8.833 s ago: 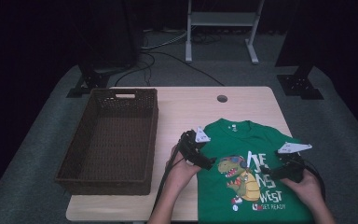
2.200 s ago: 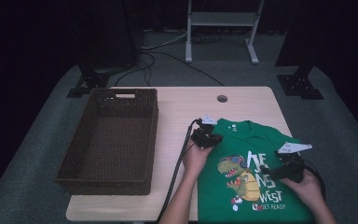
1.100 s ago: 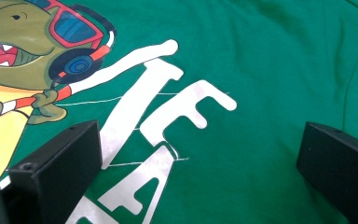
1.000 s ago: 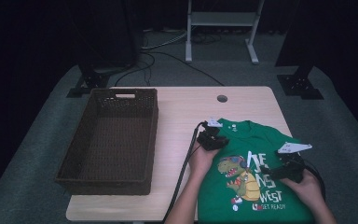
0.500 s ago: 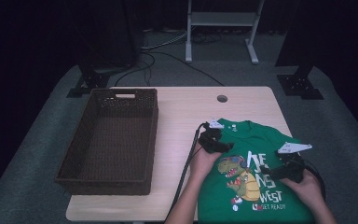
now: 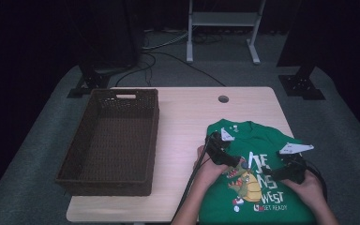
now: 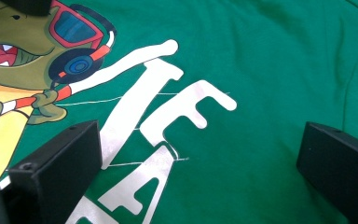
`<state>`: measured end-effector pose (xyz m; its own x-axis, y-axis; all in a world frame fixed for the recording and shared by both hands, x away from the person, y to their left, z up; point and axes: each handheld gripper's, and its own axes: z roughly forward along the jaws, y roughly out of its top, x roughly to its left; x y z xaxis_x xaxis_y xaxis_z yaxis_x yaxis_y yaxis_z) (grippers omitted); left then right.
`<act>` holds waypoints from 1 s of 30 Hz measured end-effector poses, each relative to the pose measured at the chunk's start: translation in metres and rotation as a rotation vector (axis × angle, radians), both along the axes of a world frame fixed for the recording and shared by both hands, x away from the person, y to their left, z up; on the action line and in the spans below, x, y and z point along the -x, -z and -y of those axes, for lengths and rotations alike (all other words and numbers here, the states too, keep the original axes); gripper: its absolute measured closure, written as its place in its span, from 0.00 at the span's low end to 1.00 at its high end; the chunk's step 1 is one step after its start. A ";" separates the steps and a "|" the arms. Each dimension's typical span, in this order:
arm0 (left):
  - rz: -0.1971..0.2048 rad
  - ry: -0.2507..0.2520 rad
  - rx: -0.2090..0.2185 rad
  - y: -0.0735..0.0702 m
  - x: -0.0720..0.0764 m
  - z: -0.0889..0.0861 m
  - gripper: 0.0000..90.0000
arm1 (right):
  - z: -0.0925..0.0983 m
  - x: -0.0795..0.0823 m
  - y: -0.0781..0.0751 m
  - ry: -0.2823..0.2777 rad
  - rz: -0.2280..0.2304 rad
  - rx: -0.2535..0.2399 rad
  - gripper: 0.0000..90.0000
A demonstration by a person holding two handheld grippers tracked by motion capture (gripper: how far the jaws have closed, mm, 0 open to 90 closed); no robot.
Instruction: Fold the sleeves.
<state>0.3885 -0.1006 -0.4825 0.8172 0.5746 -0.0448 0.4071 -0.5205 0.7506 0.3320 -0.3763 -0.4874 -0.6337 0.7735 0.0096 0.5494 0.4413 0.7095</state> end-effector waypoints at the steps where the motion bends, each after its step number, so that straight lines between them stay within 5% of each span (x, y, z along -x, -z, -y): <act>1: 0.013 -0.002 -0.029 0.000 0.002 0.002 0.00 | 0.000 0.000 0.000 0.000 0.000 0.000 0.00; 6: 0.023 0.003 -0.085 0.002 0.004 0.004 0.00 | 0.000 0.000 0.000 0.003 -0.001 0.001 0.00; 20: 0.023 0.009 -0.082 0.002 0.010 -0.021 0.00 | -0.027 0.005 -0.004 0.048 -0.043 0.034 0.00; 30: 0.024 0.019 -0.082 0.002 0.013 -0.041 0.00 | -0.050 0.004 -0.009 0.012 -0.091 0.077 0.00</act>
<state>0.3754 -0.0591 -0.4844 0.8283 0.5600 0.0209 0.3794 -0.5879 0.7145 0.3275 -0.3264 -0.4782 -0.6235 0.7818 0.0065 0.6154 0.4856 0.6209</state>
